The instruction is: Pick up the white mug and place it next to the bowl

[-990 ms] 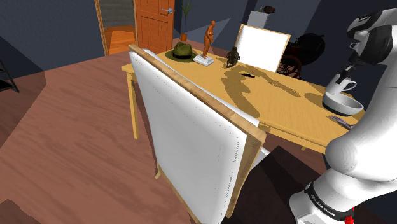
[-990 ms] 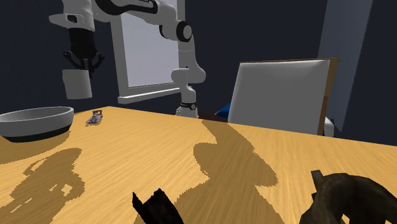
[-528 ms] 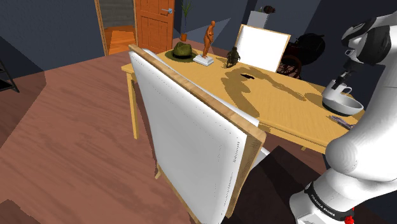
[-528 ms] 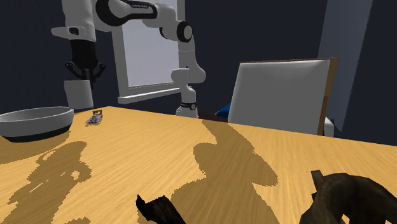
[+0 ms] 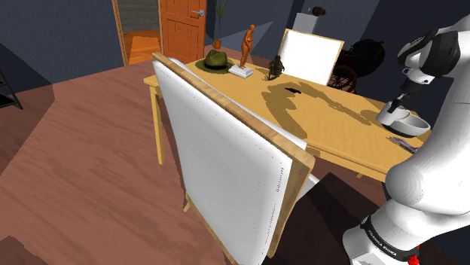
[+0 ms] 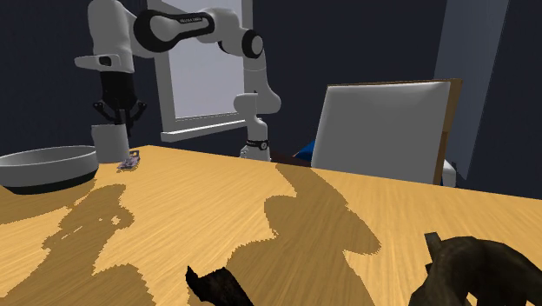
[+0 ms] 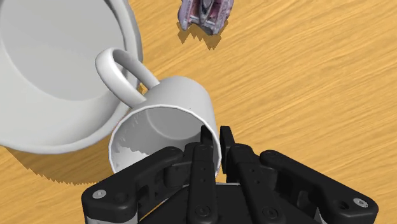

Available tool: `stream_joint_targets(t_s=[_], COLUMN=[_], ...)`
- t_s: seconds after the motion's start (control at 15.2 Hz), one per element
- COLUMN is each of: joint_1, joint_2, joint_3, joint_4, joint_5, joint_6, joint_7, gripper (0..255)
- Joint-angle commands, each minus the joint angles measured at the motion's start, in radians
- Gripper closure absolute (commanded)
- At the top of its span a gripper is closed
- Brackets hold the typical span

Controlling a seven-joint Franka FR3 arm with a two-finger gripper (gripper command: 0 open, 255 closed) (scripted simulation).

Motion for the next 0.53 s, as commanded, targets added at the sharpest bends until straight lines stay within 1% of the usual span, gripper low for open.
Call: stream_joint_targets(t_s=[0.0,0.46], joint_1=[-0.001,-0.005], joint_2=[0.01,0.038], joint_3=[0.004,0.016], joint_4=[-0.013,-0.06], joint_5=[0.008,0.031], joint_6=[0.022,0.091], joint_7=[-0.005,-0.023], gripper=[255,255])
